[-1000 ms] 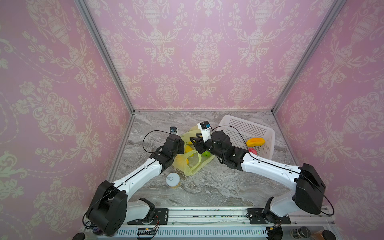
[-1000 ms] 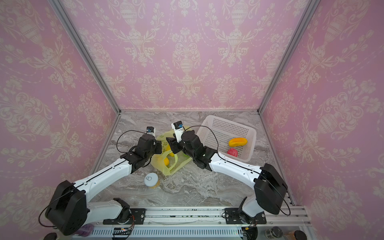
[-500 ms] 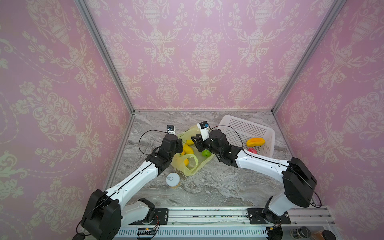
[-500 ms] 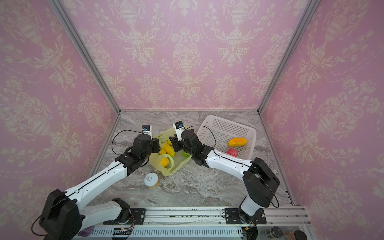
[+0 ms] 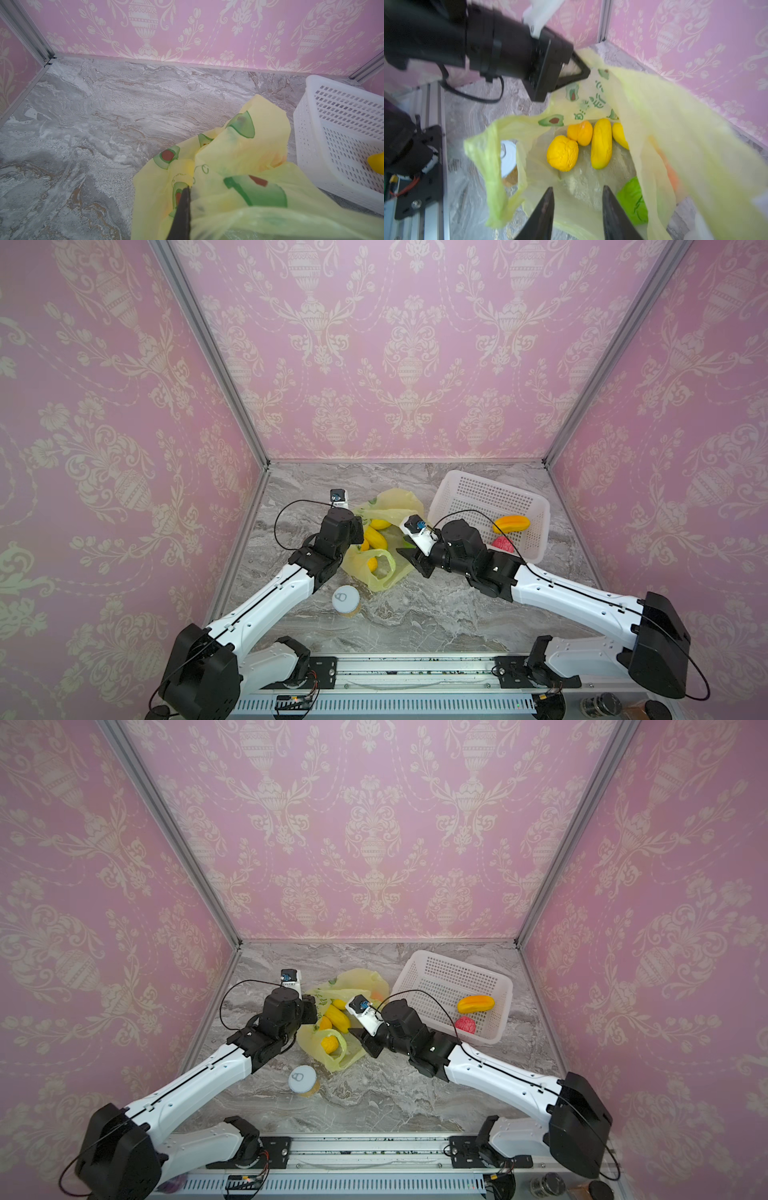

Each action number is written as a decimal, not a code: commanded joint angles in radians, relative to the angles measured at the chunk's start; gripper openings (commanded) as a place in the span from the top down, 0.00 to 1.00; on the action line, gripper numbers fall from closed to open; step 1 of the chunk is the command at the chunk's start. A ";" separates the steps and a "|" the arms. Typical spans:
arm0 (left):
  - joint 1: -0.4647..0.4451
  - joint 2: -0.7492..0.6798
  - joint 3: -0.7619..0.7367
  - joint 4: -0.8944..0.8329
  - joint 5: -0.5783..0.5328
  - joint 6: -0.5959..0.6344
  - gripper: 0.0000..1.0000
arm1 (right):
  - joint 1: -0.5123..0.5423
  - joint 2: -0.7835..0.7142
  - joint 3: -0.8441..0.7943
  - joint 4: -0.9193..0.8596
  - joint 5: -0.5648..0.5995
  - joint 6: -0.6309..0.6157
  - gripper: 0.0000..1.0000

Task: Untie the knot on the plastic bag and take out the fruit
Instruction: 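Lower the right gripper into the bag onto the long yellow fruit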

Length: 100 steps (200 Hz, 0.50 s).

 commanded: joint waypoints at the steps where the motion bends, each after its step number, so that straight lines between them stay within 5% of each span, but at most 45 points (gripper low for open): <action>1: 0.007 -0.013 -0.007 -0.021 -0.016 0.010 1.00 | 0.001 0.071 0.057 -0.157 -0.100 -0.082 0.63; 59: 0.007 -0.012 -0.009 -0.004 0.030 0.010 1.00 | 0.001 0.337 0.226 -0.139 -0.066 -0.076 0.49; 100: 0.007 -0.022 -0.013 -0.001 0.038 0.011 1.00 | 0.000 0.462 0.254 0.029 0.044 -0.060 0.51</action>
